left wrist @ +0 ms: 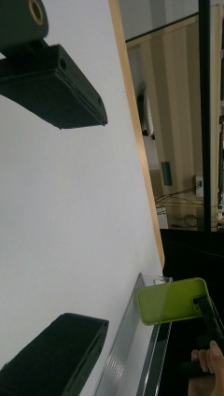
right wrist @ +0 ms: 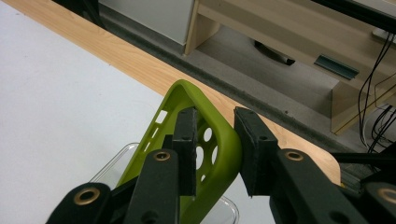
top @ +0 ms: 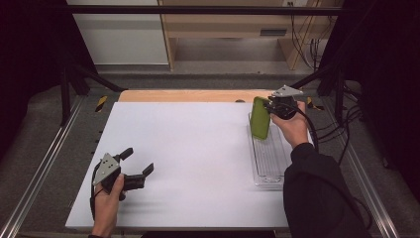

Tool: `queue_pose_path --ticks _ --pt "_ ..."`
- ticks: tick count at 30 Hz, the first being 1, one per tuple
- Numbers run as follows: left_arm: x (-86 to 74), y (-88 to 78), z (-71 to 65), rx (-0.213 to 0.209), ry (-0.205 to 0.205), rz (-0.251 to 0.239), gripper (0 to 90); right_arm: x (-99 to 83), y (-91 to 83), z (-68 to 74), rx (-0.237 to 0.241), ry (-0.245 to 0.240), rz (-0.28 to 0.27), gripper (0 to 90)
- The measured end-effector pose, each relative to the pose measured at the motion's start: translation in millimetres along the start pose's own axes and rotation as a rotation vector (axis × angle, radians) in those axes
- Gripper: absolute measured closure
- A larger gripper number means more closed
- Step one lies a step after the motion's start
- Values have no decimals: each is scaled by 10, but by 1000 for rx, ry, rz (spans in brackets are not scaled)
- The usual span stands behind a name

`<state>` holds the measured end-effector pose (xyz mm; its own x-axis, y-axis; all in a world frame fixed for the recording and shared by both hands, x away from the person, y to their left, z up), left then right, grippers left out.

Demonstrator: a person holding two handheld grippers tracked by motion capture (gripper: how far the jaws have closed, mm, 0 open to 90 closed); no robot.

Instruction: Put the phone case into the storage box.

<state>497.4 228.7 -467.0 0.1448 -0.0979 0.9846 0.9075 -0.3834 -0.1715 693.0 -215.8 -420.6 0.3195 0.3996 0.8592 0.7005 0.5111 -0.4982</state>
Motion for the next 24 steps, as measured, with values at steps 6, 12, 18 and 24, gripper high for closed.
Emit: queue_pose_path --ticks 6,12,18,24 --pt "-1 1 1 -1 -2 1 31 -1 25 -19 1 -4 -1 699" --pt "1 -1 0 0 -2 0 31 -4 30 -31 -3 11 0 693" --pt "1 1 -2 -1 -1 0 31 -5 42 -52 -10 18 -1 681" --pt "2 0 -5 -1 -1 -1 31 -23 69 -57 -11 18 7 665"
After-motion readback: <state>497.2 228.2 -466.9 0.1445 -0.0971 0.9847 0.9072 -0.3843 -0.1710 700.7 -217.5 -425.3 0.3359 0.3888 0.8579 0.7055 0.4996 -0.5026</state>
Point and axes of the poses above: each handheld gripper's, and its own axes: y roughly forward along the jaws, x roughly out of its top, z roughly to its left, the point moved 8 cm from there along y, roughly forward along the jaws, and after that the axes turned 14 degrees about x, right-handed, at the moved point
